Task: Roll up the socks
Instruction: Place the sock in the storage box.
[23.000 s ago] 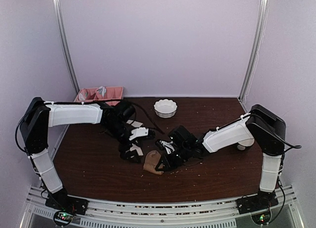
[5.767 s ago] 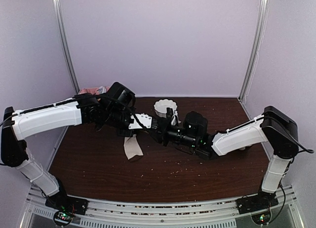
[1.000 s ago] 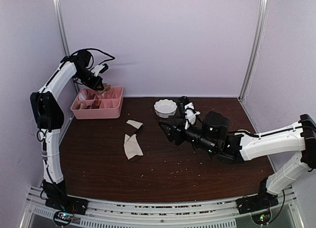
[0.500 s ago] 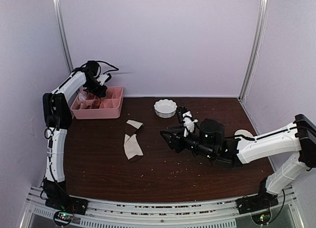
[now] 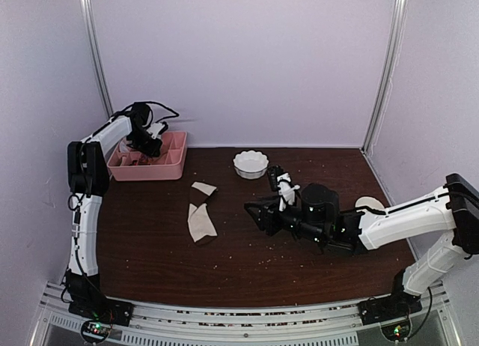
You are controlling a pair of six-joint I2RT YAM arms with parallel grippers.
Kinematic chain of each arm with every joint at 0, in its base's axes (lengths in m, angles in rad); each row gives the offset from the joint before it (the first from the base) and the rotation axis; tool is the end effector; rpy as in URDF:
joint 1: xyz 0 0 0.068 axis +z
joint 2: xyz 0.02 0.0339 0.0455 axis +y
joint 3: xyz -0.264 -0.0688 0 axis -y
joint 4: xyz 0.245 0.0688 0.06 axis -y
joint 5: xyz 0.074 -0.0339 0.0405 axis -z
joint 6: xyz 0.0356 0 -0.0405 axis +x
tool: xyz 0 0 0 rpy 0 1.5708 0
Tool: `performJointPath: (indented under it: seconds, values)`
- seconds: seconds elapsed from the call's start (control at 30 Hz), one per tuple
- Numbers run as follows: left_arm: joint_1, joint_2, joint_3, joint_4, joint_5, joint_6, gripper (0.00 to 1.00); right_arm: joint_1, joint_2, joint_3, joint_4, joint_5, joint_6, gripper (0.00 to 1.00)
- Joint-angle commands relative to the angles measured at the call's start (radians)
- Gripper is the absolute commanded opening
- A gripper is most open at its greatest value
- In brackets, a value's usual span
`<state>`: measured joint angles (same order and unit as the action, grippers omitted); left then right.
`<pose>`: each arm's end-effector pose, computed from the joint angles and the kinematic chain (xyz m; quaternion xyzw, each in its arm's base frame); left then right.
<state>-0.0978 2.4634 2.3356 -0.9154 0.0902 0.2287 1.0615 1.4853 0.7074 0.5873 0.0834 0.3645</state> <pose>0.5285 -0.0551 0.2128 0.1683 0.9497 -0.0264 0.2628 0.1594 0.2793 0.2266 -0.2382 0.7333 0.3917 0.5021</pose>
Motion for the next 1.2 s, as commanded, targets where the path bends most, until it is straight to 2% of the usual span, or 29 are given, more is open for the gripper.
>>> performJointPath:
  seconds: [0.0,0.23,0.5,0.53,0.6,0.63,0.67,0.9,1.17]
  values:
    - [-0.008,0.044,-0.023,-0.071,0.011,0.021,0.00,-0.001,-0.003,-0.011,-0.008,-0.015,0.032,0.41]
    - [-0.017,0.081,0.029,-0.175,-0.025,0.049,0.00,-0.001,-0.006,-0.001,-0.027,-0.034,0.053,0.40]
    - [-0.042,0.067,0.021,-0.247,-0.055,0.110,0.00,-0.001,-0.002,0.013,-0.045,-0.052,0.065,0.40]
    - [-0.042,0.065,0.021,-0.247,-0.060,0.110,0.03,0.001,0.000,0.012,-0.043,-0.056,0.065,0.40]
    - [-0.040,0.053,0.019,-0.241,-0.060,0.106,0.30,0.000,0.001,0.015,-0.043,-0.062,0.066,0.40]
    - [-0.040,0.037,0.018,-0.235,-0.053,0.104,0.39,0.001,0.002,0.016,-0.045,-0.063,0.067,0.41]
    - [-0.040,0.021,0.016,-0.229,-0.040,0.102,0.43,0.000,0.001,0.018,-0.046,-0.064,0.068,0.42]
    - [-0.039,-0.081,0.052,-0.221,0.027,0.086,0.47,0.001,0.007,0.016,-0.052,-0.067,0.070,0.45]
    - [-0.040,-0.155,0.018,-0.228,0.108,0.085,0.50,0.000,0.023,0.016,-0.052,-0.069,0.088,0.47]
